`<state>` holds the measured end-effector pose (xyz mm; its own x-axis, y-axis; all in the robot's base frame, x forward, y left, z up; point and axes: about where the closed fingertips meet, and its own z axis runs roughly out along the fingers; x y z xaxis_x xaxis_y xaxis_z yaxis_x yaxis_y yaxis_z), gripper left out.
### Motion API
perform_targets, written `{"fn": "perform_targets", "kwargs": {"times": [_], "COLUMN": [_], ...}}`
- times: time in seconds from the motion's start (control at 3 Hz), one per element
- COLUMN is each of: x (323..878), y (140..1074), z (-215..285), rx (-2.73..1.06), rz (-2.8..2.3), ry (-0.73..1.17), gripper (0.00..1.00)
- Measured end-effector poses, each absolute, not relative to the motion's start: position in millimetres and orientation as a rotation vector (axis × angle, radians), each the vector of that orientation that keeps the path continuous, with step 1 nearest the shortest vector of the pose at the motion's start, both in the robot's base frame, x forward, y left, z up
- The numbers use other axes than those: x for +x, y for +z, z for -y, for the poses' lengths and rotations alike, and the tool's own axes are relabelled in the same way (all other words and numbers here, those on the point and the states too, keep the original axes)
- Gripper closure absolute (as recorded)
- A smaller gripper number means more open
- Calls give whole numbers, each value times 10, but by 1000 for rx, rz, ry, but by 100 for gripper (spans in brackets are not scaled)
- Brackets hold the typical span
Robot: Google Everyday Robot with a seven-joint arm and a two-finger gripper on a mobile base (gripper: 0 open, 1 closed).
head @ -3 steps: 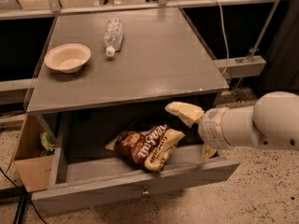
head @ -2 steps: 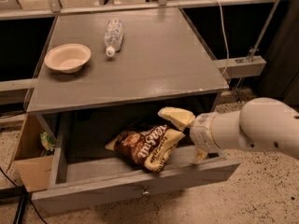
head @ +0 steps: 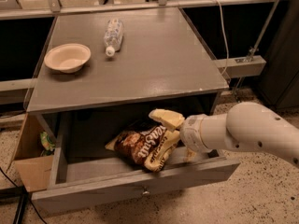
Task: Pick brown chip bag from top drawer and place on counter
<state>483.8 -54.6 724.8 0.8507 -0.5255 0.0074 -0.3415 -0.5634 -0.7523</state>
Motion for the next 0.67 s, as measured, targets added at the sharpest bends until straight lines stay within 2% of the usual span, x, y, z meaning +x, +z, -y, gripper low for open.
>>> {"fn": "perform_targets", "kwargs": {"times": [0.33,0.67], "x": [4933,4970], "y": [7275,7272], "z": [440,383], "rx": [-2203,-2196], "rz": [-586,-568], "ry": [-314,-319], "gripper": [3,27]}}
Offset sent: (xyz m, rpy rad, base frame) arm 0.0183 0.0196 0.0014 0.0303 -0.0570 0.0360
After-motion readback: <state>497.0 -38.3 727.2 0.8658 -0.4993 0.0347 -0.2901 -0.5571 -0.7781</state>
